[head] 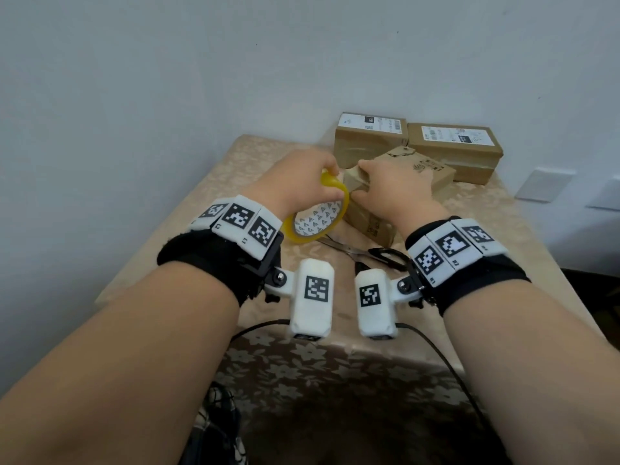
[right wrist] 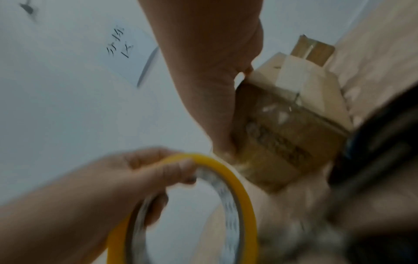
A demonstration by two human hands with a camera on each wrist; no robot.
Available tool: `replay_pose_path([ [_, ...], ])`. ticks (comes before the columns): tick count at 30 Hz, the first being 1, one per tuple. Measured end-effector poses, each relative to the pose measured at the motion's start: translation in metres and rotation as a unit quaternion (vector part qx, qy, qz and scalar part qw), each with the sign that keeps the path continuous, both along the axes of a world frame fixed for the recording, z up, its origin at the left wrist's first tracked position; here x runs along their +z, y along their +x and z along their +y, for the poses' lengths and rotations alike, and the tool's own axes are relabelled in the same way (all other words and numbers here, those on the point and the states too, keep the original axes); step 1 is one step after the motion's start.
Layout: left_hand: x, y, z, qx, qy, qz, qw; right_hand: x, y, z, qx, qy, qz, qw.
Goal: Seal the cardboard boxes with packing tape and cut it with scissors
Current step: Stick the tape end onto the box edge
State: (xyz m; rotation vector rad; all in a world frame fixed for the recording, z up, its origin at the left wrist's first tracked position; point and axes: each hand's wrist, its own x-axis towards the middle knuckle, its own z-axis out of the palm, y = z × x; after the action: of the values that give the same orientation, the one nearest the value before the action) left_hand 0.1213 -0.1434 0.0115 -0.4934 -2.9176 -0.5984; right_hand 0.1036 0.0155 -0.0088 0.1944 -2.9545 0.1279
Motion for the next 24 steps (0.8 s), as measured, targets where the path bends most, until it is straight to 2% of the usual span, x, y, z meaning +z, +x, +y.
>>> replay_pose_path([
  [3, -0.001, 0.0, -0.005, -0.002, -0.002, -0.012, 1.0, 0.01, -0.005, 0.016, 0.051, -0.009, -0.002, 0.999],
  [9, 0.001, 0.002, -0.019, -0.023, -0.002, -0.037, 0.999, 0.014, -0.012, 0.03, 0.156, 0.011, -0.073, 0.985],
  [13, -0.001, 0.002, -0.016, -0.019, 0.027, -0.028, 0.999, 0.008, -0.011, 0.025, 0.088, 0.011, -0.118, 0.989],
  [18, -0.004, -0.004, 0.0, -0.027, -0.007, 0.007, 1.0, 0.005, -0.005, 0.022, -0.015, -0.008, -0.123, 0.992],
  [24, 0.0, -0.006, -0.004, -0.016, -0.006, -0.008, 1.0, 0.0, -0.003, 0.016, -0.042, 0.006, -0.143, 0.989],
])
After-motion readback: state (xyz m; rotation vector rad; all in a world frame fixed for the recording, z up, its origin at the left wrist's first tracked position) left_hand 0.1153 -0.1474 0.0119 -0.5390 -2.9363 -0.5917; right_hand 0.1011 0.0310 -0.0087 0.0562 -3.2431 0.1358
